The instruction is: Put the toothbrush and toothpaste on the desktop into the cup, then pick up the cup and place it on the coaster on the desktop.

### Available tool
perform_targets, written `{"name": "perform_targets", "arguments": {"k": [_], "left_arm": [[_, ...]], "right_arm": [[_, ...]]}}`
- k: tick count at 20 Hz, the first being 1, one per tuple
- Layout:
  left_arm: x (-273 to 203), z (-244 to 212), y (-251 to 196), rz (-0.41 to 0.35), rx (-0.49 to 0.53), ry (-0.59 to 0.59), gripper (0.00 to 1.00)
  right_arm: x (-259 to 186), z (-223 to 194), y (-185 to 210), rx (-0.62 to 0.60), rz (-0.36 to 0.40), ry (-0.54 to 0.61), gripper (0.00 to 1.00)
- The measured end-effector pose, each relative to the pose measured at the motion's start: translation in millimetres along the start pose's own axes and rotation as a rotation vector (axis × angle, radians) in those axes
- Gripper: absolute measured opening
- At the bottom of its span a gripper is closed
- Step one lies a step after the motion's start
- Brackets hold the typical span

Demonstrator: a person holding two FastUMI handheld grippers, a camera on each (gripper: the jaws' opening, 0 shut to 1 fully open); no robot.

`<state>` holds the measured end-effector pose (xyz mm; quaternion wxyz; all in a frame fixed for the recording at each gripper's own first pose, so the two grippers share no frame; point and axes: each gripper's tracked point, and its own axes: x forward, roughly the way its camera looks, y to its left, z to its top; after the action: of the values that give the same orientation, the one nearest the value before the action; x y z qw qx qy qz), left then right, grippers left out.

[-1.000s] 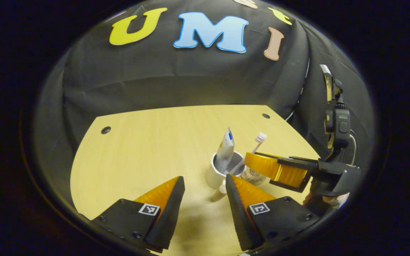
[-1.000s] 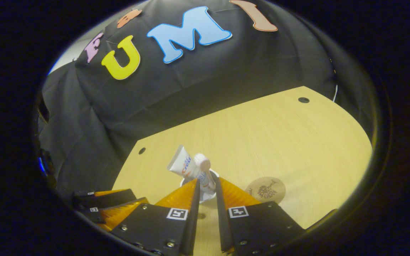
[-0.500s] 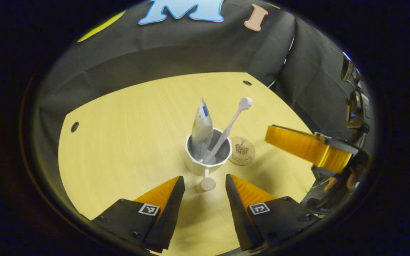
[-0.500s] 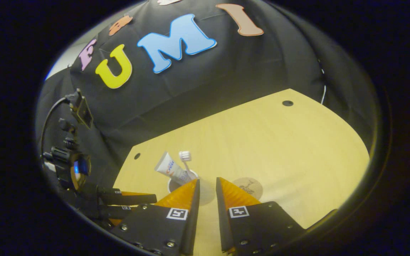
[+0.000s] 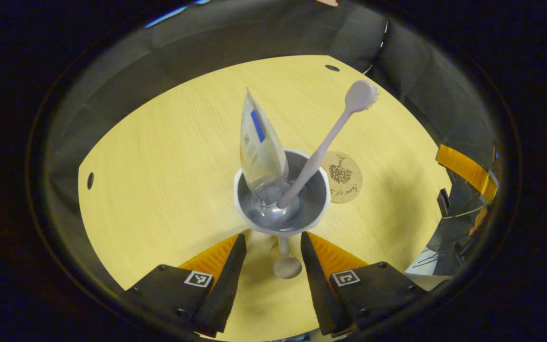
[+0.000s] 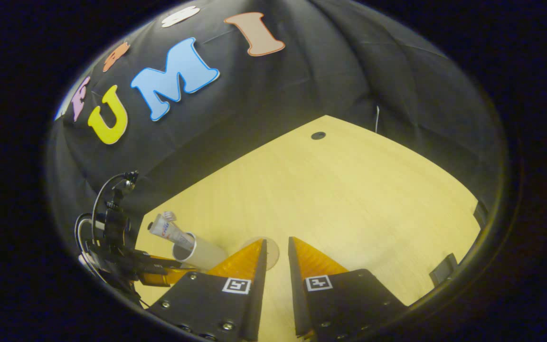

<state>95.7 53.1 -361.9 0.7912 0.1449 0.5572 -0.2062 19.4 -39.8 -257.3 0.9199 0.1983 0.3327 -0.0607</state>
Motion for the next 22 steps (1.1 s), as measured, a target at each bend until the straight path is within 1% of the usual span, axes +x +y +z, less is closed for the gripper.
{"name": "perform_targets", "arguments": {"k": [1,2,3,4,5,7,9,10,13,16,18,19,22], "left_arm": [[7,2,-1,-0.007,-0.002,0.007,0.65],[12,1,-4,-0.005,-0.002,0.013,0.61],[16,-2,-4,-0.001,0.0,0.014,0.54],[20,-2,-6,0.001,0.006,0.014,0.55],[23,-4,-5,0.013,0.004,0.014,0.51],[20,-3,-5,0.017,0.015,0.008,0.36],[20,-2,-4,0.027,0.007,-0.004,0.34],[18,-1,-5,0.028,0.0,-0.015,0.31],[17,1,-8,0.02,-0.008,-0.039,0.32],[9,11,-15,0.021,0.024,-0.073,0.31],[4,18,-25,0.012,0.038,-0.081,0.34],[5,20,-32,0.005,0.043,-0.083,0.31],[8,26,-47,-0.009,0.07,-0.083,0.31]], "right_arm": [[-3,-1,-8,0.008,-0.015,0.005,0.28],[-5,-3,-17,0.017,-0.029,0.008,0.27],[-6,-4,-24,0.027,-0.04,0.013,0.27],[-7,-6,-29,0.036,-0.049,0.016,0.27],[-7,-6,-32,0.043,-0.055,0.019,0.27],[-7,-6,-37,0.044,-0.063,0.023,0.27],[-5,-6,-35,0.042,-0.059,0.029,0.27],[-5,-6,-33,0.039,-0.056,0.03,0.27],[-5,-5,-31,0.024,-0.05,0.035,0.28],[-5,-4,-35,0.033,-0.049,0.041,0.28],[-4,-4,-37,0.041,-0.051,0.041,0.28],[-4,-3,-38,0.042,-0.052,0.039,0.28],[-7,1,-43,0.049,-0.053,0.034,0.27]]}}
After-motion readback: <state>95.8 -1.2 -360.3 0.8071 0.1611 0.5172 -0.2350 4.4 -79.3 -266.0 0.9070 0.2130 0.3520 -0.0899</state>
